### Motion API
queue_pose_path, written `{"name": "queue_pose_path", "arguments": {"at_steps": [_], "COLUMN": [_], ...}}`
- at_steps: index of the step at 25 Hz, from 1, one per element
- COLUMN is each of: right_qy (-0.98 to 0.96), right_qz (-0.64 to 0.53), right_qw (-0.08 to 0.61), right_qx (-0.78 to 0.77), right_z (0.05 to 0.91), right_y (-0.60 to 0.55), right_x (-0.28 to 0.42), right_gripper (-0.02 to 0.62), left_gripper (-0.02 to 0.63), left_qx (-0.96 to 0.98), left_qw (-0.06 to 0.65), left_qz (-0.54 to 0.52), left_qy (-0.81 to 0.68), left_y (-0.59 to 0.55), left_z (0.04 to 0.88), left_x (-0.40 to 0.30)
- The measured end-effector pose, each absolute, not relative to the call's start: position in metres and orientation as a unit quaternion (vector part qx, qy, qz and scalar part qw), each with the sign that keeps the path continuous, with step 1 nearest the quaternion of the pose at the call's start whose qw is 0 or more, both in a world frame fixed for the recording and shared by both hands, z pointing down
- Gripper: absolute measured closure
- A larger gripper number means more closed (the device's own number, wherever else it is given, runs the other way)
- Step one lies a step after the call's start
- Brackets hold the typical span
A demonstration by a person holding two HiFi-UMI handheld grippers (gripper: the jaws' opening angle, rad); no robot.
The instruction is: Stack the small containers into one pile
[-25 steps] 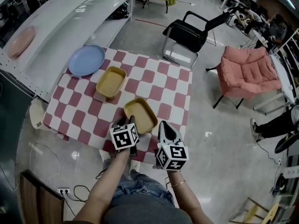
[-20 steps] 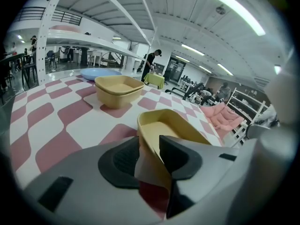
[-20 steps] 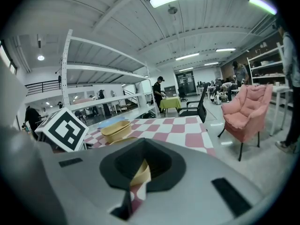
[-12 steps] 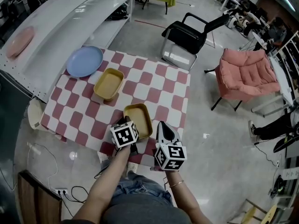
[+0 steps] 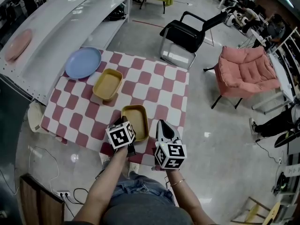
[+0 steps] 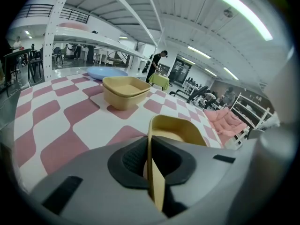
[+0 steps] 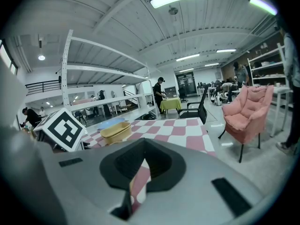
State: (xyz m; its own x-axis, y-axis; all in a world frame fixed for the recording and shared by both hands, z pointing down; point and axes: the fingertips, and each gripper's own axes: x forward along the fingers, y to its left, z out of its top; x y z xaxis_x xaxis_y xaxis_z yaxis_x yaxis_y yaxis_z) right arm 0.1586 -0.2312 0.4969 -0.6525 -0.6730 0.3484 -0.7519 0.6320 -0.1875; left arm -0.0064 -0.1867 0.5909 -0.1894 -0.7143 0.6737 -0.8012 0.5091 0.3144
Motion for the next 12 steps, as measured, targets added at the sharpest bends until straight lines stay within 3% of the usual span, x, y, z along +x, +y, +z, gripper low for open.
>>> {"name": "queue_pose_path", "arguments": {"at_steps": [12], "right_qy": [-0.906], "right_qz": [0.154], "right_qw": [0.120], "right_qx": [0.376], "right_z": [0.487], "right_y": [-0.217], "right_x": [0.124], "right_gripper": [0.586], "left_gripper": [0.575], "left_qx": [0.517], "left_qw": [0.351], "left_qz": [0.051], "left_qy": [-0.779], "left_y": [-0.172], "left_z": [0.547], "left_x": [-0.051]}}
